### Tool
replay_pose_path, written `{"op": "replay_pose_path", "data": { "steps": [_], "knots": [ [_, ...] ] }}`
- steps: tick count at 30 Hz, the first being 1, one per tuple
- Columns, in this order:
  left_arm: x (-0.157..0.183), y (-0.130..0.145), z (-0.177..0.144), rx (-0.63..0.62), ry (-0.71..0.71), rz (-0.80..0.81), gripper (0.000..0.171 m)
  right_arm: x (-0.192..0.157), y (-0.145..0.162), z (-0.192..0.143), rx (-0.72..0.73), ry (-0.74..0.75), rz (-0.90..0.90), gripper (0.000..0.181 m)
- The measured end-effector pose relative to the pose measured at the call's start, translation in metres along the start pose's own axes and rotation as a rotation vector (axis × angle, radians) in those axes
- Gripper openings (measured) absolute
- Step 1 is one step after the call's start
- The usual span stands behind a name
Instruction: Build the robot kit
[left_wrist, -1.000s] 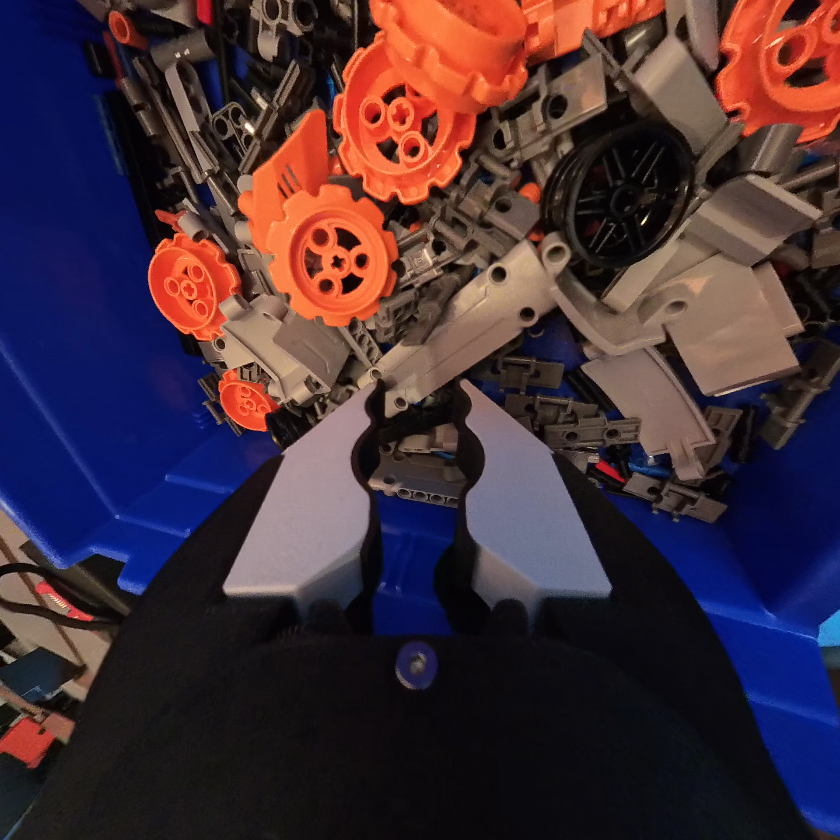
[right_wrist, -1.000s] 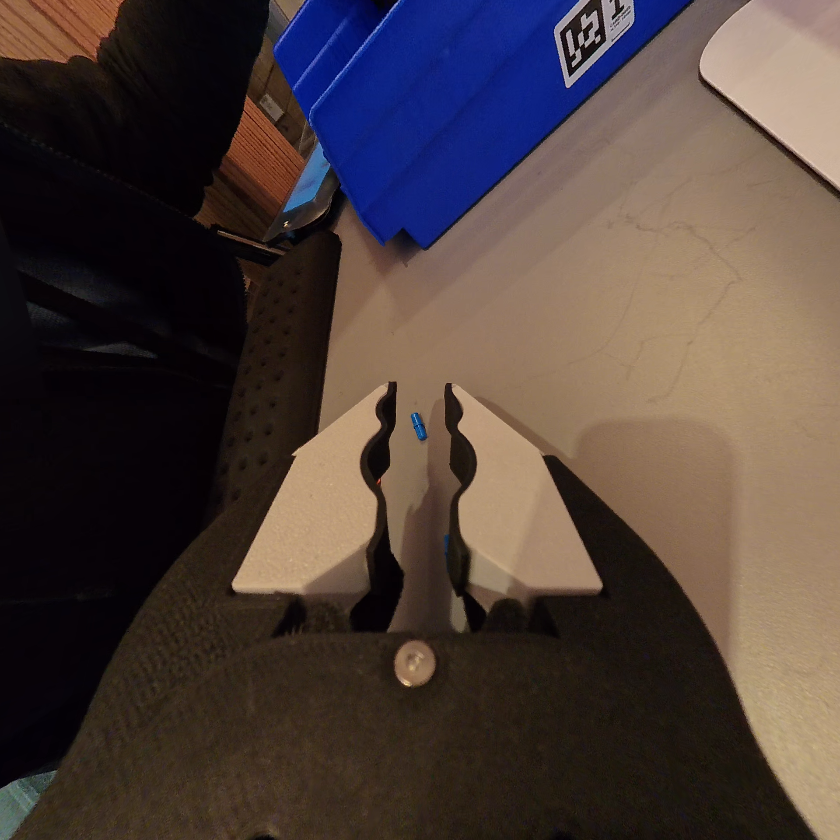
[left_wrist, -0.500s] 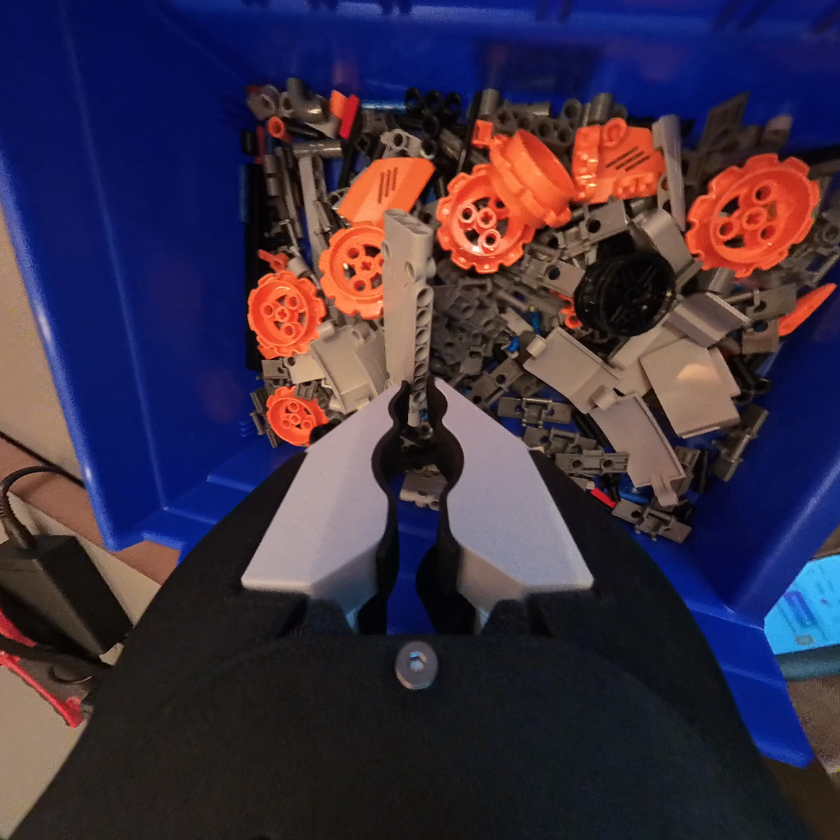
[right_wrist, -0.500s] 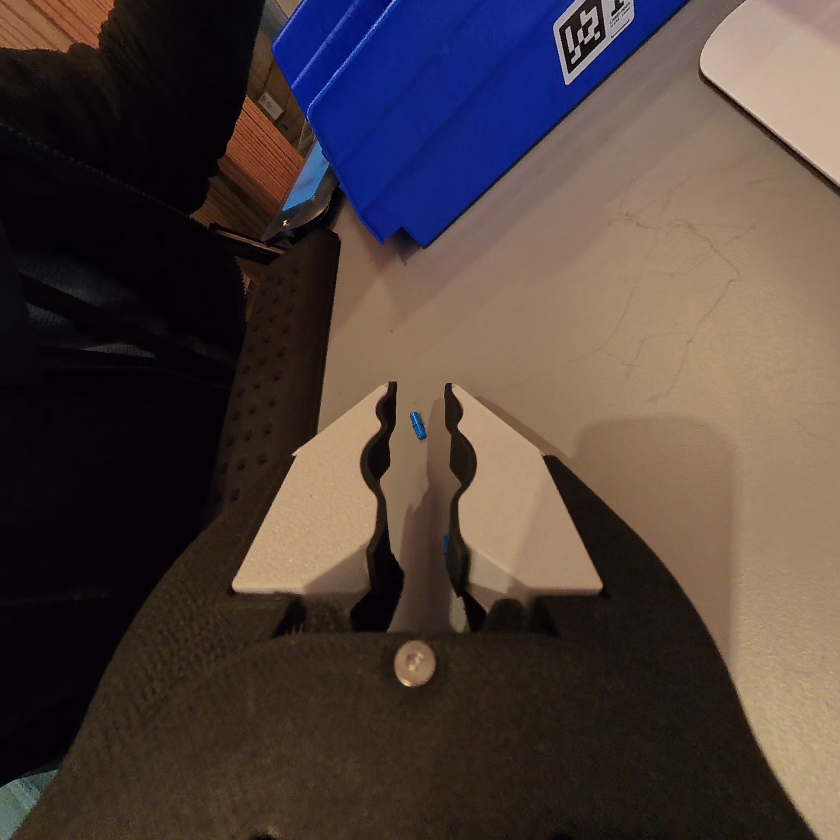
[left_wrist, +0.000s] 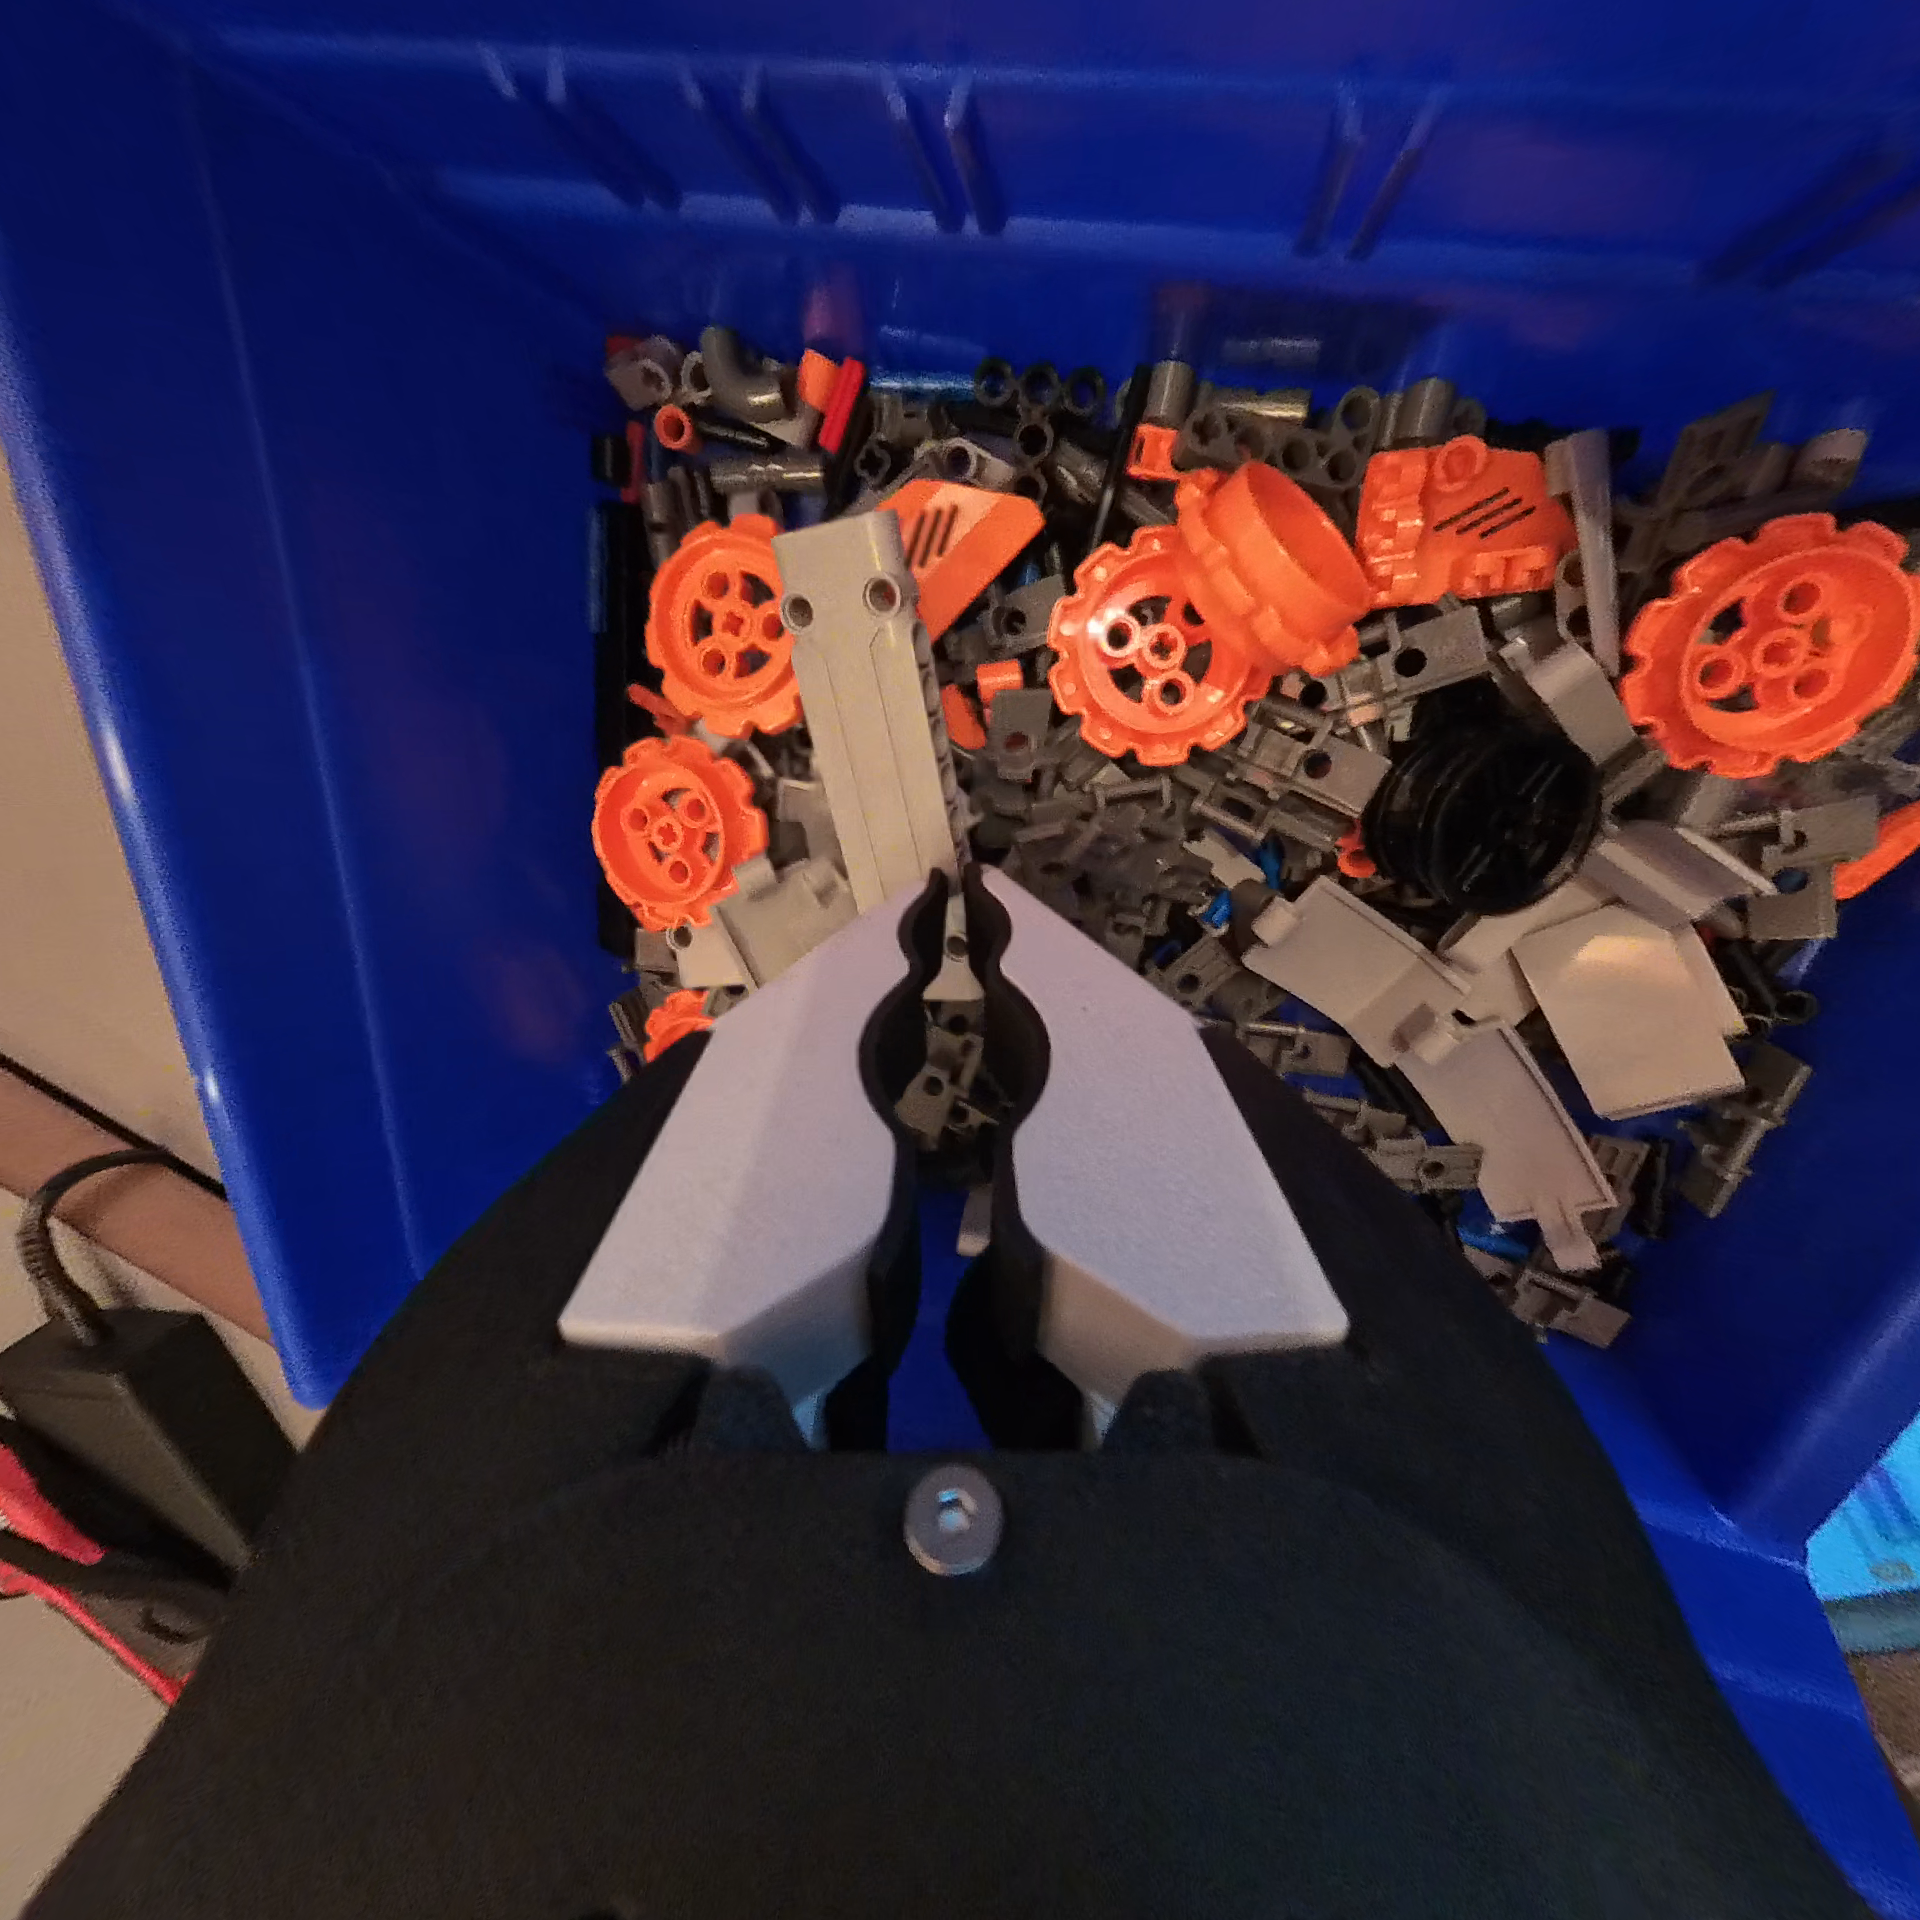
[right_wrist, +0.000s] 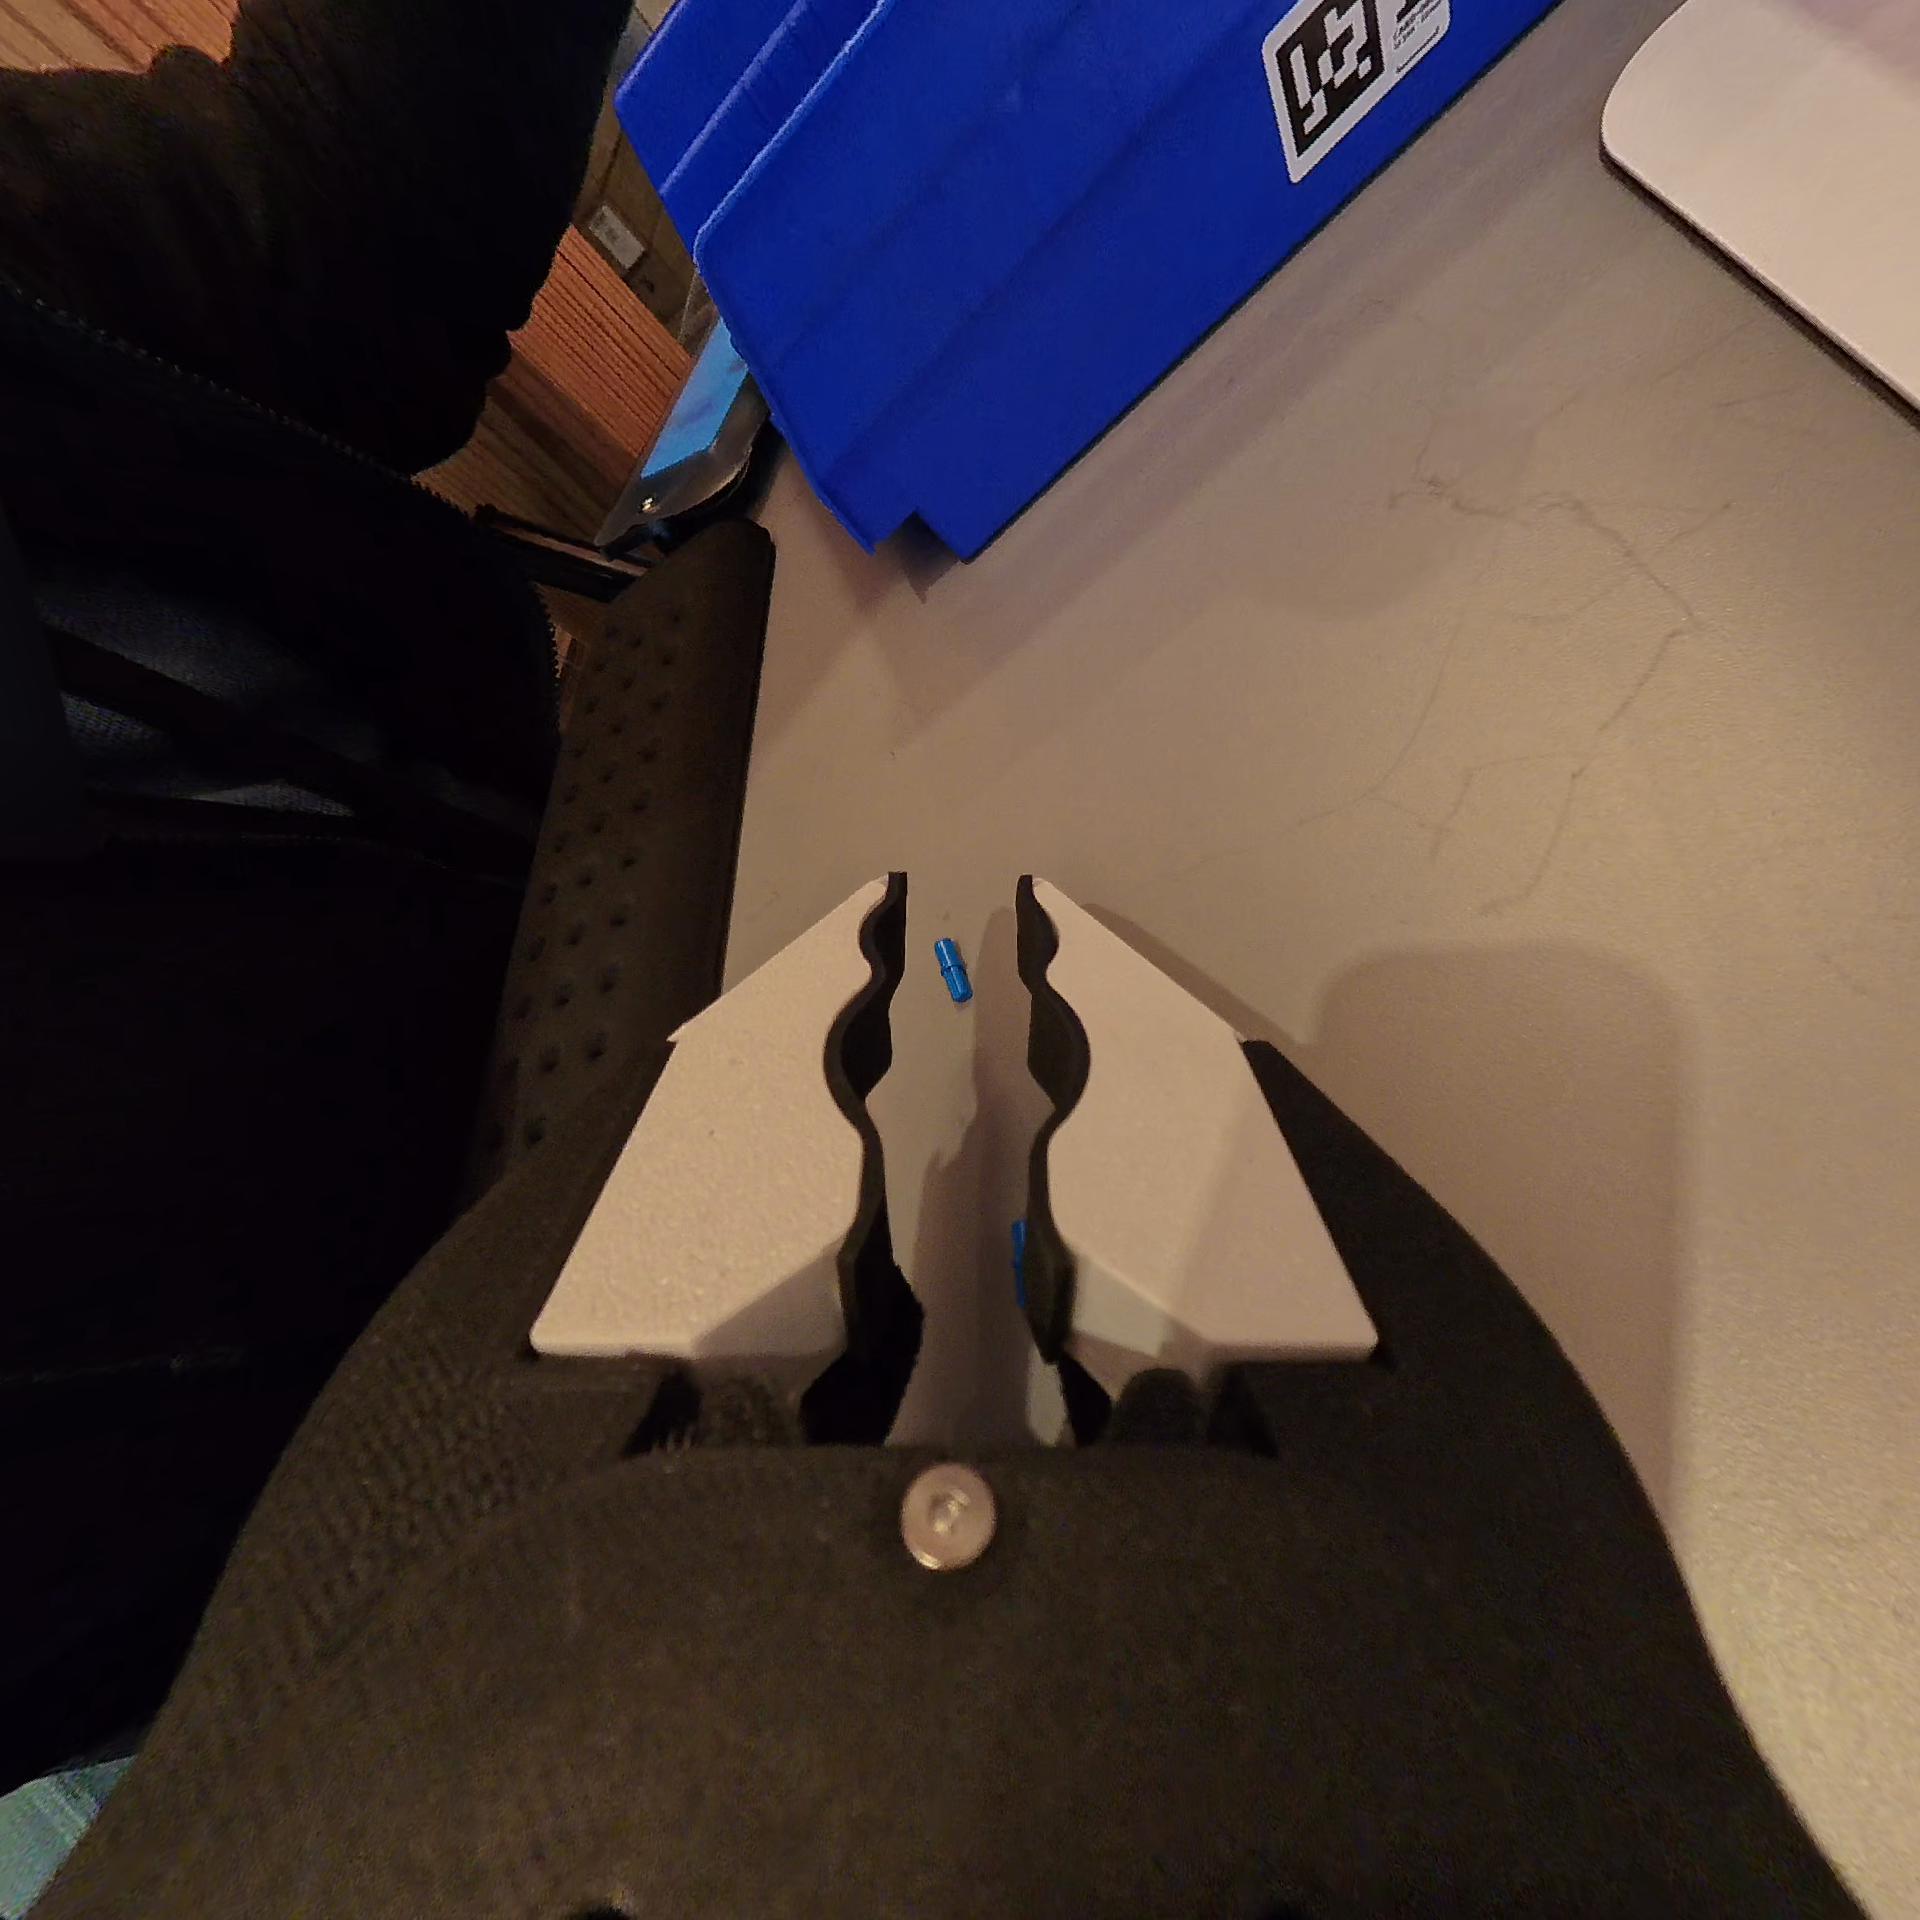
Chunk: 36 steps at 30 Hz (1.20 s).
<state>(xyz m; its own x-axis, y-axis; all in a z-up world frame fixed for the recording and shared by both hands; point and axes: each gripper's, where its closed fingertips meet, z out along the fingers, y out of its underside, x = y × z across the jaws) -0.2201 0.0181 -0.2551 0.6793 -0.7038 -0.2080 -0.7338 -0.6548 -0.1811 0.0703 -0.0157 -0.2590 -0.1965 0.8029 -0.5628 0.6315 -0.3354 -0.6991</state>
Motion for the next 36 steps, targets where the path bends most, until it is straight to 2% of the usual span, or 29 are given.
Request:
{"op": "replay_pose_path", "data": {
  "steps": [4, 8, 11, 13, 17, 20, 23, 30, 36],
  "knots": [
    [-0.002, 0.002, -0.001, -0.007, 0.021, -0.044, 0.028, 0.000, -0.001, -0.001, 0.004, -0.001, -0.001, 0.019],
    [0.003, 0.012, -0.011, 0.000, 0.053, -0.050, 0.030, 0.000, -0.001, 0.000, 0.003, -0.002, 0.000, 0.019],
    [0.019, 0.031, -0.015, -0.060, 0.114, -0.005, 0.030, 0.000, 0.000, 0.000, 0.003, -0.002, 0.001, 0.019],
    [0.032, 0.042, -0.013, -0.105, 0.157, 0.030, 0.032, 0.000, 0.000, 0.000, 0.000, -0.002, 0.002, 0.019],
    [0.048, 0.048, 0.001, -0.150, 0.178, 0.100, 0.040, 0.000, 0.001, 0.001, -0.003, -0.001, 0.001, 0.019],
    [0.047, 0.048, 0.010, -0.179, 0.152, 0.114, 0.036, 0.000, 0.000, 0.000, 0.000, 0.000, 0.000, 0.019],
    [0.047, 0.048, 0.010, -0.186, 0.150, 0.118, 0.018, 0.000, 0.000, 0.000, 0.000, -0.002, 0.001, 0.019],
    [0.045, 0.051, 0.007, -0.221, 0.128, 0.145, 0.010, 0.000, 0.000, 0.000, -0.001, -0.001, 0.002, 0.019],
    [0.027, 0.039, -0.005, -0.139, 0.096, 0.078, 0.010, 0.001, 0.001, 0.001, -0.004, -0.002, 0.005, 0.019]
  ]
}}
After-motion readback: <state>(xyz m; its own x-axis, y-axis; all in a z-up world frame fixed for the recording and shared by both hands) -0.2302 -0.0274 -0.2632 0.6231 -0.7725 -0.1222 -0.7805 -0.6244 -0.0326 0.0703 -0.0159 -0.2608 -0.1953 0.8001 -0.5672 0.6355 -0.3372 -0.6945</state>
